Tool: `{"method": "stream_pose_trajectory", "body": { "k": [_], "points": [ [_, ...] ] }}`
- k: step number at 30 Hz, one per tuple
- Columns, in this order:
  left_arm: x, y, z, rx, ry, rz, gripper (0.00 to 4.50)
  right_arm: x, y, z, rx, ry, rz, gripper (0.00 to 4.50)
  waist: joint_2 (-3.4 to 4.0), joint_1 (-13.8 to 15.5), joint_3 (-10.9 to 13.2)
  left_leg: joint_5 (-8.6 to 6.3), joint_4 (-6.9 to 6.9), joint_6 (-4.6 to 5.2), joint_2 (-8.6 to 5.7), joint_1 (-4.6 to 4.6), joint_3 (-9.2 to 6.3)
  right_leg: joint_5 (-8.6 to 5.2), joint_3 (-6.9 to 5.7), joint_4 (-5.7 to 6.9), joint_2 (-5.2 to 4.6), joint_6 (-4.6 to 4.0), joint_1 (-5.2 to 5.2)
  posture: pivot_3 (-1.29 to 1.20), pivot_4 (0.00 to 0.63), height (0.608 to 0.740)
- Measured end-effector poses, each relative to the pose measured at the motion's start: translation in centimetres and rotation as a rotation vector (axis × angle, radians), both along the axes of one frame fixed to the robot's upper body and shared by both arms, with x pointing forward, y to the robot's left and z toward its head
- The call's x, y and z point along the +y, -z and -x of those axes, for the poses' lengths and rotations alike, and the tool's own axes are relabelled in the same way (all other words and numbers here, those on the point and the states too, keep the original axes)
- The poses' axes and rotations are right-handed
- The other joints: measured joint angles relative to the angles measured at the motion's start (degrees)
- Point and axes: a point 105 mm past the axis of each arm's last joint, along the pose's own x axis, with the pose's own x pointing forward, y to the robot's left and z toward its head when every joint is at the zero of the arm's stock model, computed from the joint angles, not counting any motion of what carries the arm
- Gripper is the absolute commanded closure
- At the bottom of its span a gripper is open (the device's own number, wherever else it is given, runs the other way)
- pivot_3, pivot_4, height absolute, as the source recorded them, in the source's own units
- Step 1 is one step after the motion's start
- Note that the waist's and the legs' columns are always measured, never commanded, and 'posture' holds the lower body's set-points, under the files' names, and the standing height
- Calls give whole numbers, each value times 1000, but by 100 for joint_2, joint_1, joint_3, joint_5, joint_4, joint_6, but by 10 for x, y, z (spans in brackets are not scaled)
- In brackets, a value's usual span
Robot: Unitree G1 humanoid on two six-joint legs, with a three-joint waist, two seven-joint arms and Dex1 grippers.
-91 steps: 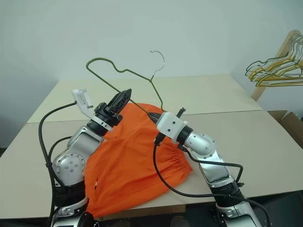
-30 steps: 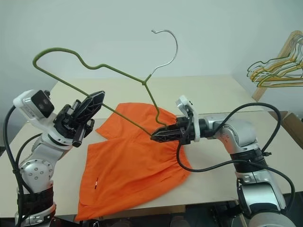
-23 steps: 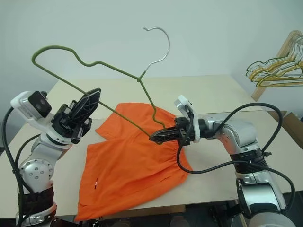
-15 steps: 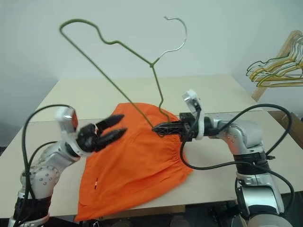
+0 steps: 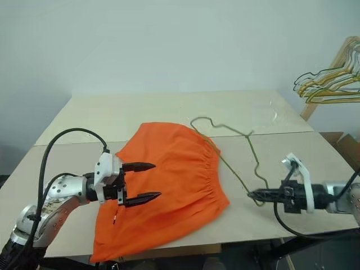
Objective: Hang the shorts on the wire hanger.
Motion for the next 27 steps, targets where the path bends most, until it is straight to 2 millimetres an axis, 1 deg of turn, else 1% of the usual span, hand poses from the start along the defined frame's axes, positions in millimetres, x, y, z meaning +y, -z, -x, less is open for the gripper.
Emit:
{"method": "stream_pose_trajectory", "body": {
  "k": [1, 7, 12, 17, 21, 24, 27],
  "points": [
    [1, 0, 0, -2, 12, -12, 70, -9, 4, 6, 64, 16, 15, 4500, 0, -24, 0, -5, 0, 9, 1, 2, 2, -1, 1, -1, 1, 1, 7, -69, 0, 740],
    [0, 2, 1, 9, 36, -24, 70, -42, 25, 22, 305, 141, 66, 4500, 2, -177, 3, -8, 1, 15, 3, 4, 6, -2, 7, -2, 3, 2, 8, -76, 0, 740],
    [0, 3, 3, 12, 44, -27, 70, -57, 20, 19, 336, 188, 97, 4500, 14, -219, 6, -9, 0, 15, 4, 6, 11, -2, 14, 2, 6, 2, 10, -69, 0, 740],
    [-2, 5, 6, 20, 43, -20, 70, -57, 26, 22, 372, 175, 104, 4500, 16, -188, 9, -9, 3, 15, 3, 10, 8, -2, 14, 1, 4, 6, 2, -55, 0, 740],
    [-2, 5, 6, 16, 39, -20, 70, -49, 32, 18, 375, 148, 86, 4500, 16, -175, 9, -9, 4, 15, 3, 10, 6, -1, 13, 1, 4, 6, 3, -41, 0, 740],
    [-1, 8, 7, 24, 28, -29, 70, -43, 35, 17, 374, 133, 59, 4500, 17, -161, 10, -9, 4, 15, 3, 10, 5, -1, 12, 2, 4, 6, 3, -38, 0, 740],
    [-1, 9, 7, 26, 21, -30, 70, -41, 34, 16, 362, 124, 56, 4500, 20, -148, 11, -9, 5, 15, 2, 11, 5, -1, 12, 2, 3, 7, 4, -39, 0, 740]
  ]
}}
